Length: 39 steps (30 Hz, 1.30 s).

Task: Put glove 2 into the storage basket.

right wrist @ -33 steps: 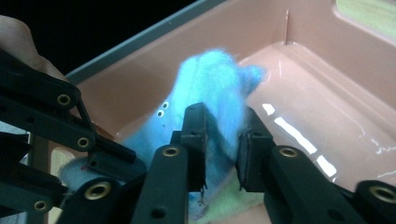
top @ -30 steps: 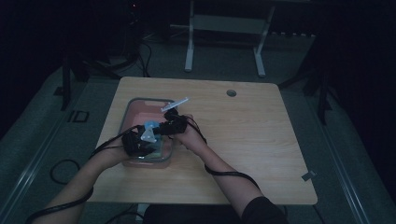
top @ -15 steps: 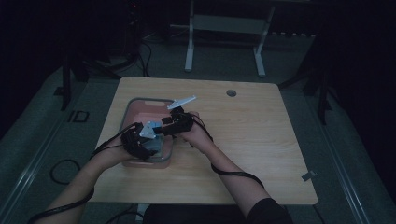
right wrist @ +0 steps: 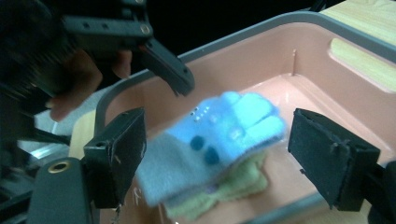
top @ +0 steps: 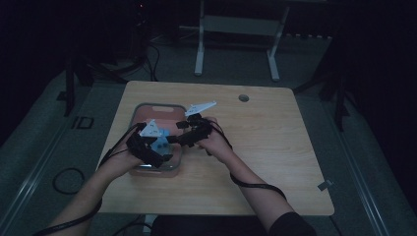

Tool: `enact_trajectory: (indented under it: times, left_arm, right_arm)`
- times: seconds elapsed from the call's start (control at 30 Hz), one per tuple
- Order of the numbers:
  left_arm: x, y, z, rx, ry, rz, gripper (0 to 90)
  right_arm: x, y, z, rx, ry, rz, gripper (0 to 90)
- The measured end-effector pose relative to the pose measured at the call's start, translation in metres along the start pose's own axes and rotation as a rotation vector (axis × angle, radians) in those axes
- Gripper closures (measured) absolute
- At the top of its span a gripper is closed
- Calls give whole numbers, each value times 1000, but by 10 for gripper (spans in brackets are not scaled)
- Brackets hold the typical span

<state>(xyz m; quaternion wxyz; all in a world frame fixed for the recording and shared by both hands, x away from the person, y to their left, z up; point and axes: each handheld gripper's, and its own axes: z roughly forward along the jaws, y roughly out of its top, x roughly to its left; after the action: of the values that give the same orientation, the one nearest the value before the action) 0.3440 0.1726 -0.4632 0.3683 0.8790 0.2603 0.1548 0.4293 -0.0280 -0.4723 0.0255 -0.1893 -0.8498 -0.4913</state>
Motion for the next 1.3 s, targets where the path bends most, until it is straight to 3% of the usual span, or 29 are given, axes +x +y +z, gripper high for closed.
enact_trajectory:
  times: [0.77, 1.3]
  left_arm:
    - [-35, 34, 14, -53, -51, 75, 32]
    - [-63, 57, 32, -94, -121, 126, 32]
  right_arm:
    - [-10, -17, -38, 11, -62, -18, 194]
    - [-15, -36, -74, 5, -100, -20, 193]
